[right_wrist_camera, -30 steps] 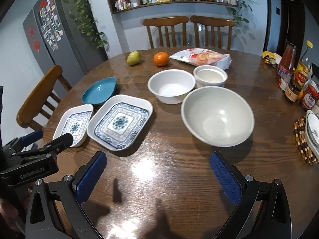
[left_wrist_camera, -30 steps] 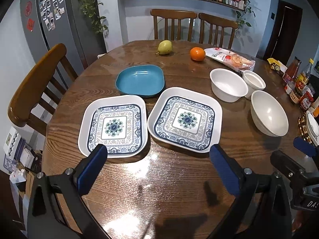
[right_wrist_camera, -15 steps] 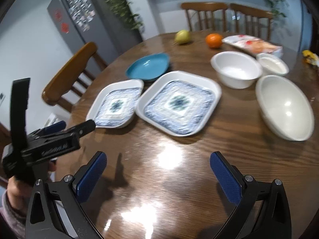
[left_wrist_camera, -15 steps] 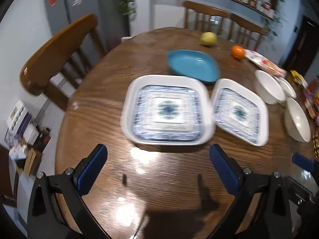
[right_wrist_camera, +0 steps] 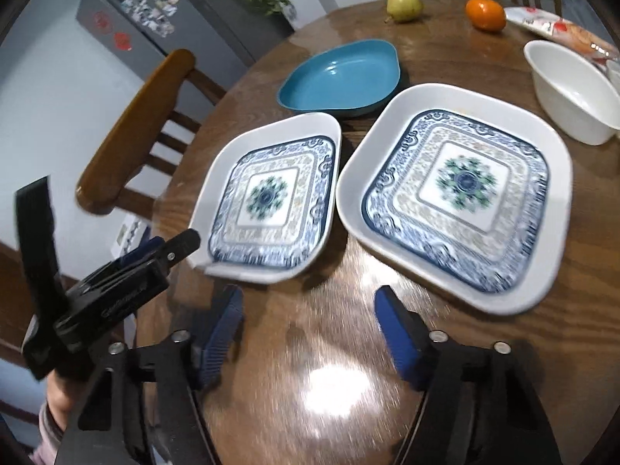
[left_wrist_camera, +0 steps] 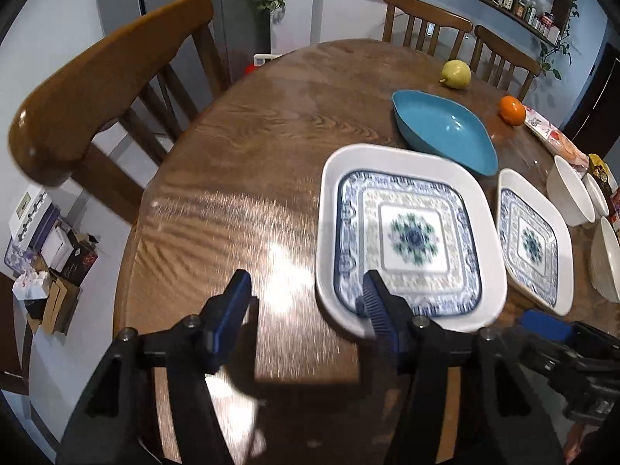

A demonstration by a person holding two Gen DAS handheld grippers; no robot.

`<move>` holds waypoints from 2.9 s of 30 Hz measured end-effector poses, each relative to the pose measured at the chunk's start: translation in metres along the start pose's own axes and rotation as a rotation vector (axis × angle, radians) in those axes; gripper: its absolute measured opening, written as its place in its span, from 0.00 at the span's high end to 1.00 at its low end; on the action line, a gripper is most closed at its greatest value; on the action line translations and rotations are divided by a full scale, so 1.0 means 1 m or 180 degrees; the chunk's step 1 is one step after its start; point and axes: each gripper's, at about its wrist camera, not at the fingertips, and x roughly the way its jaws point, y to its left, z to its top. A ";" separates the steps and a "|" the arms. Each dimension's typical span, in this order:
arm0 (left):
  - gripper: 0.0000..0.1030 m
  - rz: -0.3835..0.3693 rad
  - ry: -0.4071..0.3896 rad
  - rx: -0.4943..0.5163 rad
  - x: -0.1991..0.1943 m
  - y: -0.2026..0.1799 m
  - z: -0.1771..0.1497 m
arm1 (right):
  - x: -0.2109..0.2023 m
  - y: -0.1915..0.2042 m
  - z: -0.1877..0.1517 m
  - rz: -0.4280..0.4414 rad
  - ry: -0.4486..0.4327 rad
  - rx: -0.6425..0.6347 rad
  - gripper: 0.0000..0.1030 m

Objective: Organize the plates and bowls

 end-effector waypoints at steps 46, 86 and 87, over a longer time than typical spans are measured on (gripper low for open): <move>0.73 -0.0128 0.0166 0.0154 -0.044 -0.015 -0.075 | -0.039 0.005 -0.069 -0.0152 0.0346 -0.0194 0.83; 0.27 -0.0043 -0.0204 0.1004 0.031 -0.163 0.033 | -0.058 -0.103 0.025 -0.0655 -0.0405 0.0530 0.63; 0.28 -0.0037 -0.0182 0.1008 0.035 -0.162 0.034 | -0.056 -0.103 0.026 -0.0663 -0.0399 0.0532 0.63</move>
